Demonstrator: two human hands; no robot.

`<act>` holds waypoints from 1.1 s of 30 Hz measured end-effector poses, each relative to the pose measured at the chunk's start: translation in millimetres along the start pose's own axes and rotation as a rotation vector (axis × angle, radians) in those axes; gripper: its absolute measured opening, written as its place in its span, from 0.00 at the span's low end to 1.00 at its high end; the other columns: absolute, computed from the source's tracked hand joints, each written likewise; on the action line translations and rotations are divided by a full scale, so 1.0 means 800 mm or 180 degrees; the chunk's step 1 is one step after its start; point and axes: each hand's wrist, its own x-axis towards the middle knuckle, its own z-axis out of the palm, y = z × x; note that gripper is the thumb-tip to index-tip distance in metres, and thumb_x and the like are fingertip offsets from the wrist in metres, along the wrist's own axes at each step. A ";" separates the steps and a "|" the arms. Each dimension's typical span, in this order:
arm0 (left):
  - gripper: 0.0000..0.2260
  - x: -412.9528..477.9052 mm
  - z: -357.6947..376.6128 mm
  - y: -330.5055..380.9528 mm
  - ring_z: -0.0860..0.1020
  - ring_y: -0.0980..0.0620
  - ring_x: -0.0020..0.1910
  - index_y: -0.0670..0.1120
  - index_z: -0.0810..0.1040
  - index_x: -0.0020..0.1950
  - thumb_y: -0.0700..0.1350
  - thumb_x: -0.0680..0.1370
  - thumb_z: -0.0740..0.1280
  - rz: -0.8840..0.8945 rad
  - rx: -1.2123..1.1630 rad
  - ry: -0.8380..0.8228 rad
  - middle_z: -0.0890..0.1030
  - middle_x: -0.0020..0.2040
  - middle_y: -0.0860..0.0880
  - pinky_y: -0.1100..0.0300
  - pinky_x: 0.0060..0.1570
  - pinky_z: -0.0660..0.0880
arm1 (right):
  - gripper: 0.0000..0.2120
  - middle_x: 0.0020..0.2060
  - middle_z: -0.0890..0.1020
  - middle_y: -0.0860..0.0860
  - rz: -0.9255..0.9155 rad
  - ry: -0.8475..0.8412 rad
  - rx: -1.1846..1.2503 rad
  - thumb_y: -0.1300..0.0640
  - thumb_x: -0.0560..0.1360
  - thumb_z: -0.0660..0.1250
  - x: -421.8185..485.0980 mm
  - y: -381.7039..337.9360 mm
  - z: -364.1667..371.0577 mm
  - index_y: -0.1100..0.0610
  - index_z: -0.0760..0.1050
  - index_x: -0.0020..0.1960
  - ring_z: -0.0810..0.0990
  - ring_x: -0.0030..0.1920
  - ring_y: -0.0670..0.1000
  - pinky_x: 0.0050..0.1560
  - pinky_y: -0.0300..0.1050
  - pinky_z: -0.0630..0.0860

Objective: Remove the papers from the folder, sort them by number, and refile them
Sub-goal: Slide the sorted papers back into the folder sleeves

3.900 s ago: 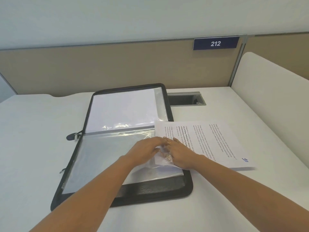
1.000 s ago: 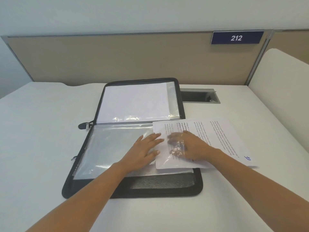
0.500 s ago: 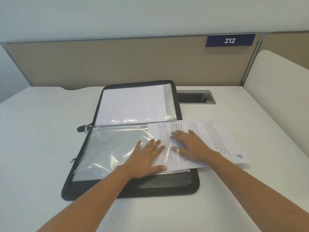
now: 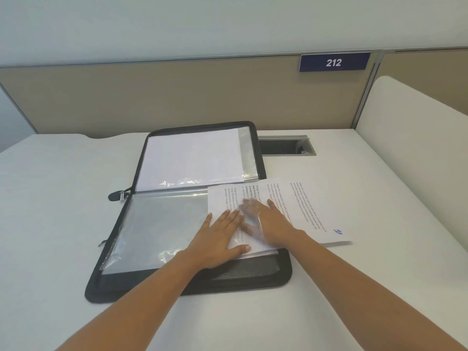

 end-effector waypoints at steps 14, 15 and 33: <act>0.55 0.003 0.000 0.005 0.40 0.55 0.76 0.53 0.42 0.78 0.79 0.55 0.27 0.0002 -0.0028 -0.0039 0.41 0.78 0.54 0.51 0.73 0.37 | 0.30 0.77 0.53 0.49 0.0807 0.0545 0.0980 0.44 0.80 0.54 -0.015 0.010 -0.002 0.53 0.50 0.77 0.48 0.76 0.48 0.74 0.49 0.42; 0.55 0.002 0.000 0.004 0.40 0.55 0.76 0.53 0.42 0.77 0.79 0.55 0.27 0.0005 -0.0028 -0.0040 0.41 0.78 0.54 0.51 0.73 0.37 | 0.31 0.77 0.53 0.50 0.0799 0.0567 0.0968 0.43 0.80 0.55 -0.012 0.006 0.000 0.54 0.50 0.77 0.48 0.76 0.48 0.74 0.49 0.42; 0.56 0.000 0.000 0.004 0.40 0.56 0.76 0.53 0.42 0.77 0.80 0.54 0.28 0.0003 -0.0146 -0.0054 0.41 0.77 0.55 0.51 0.73 0.37 | 0.24 0.67 0.70 0.59 0.2600 0.1761 0.1679 0.56 0.76 0.63 -0.046 0.046 -0.022 0.61 0.64 0.70 0.64 0.69 0.59 0.66 0.50 0.64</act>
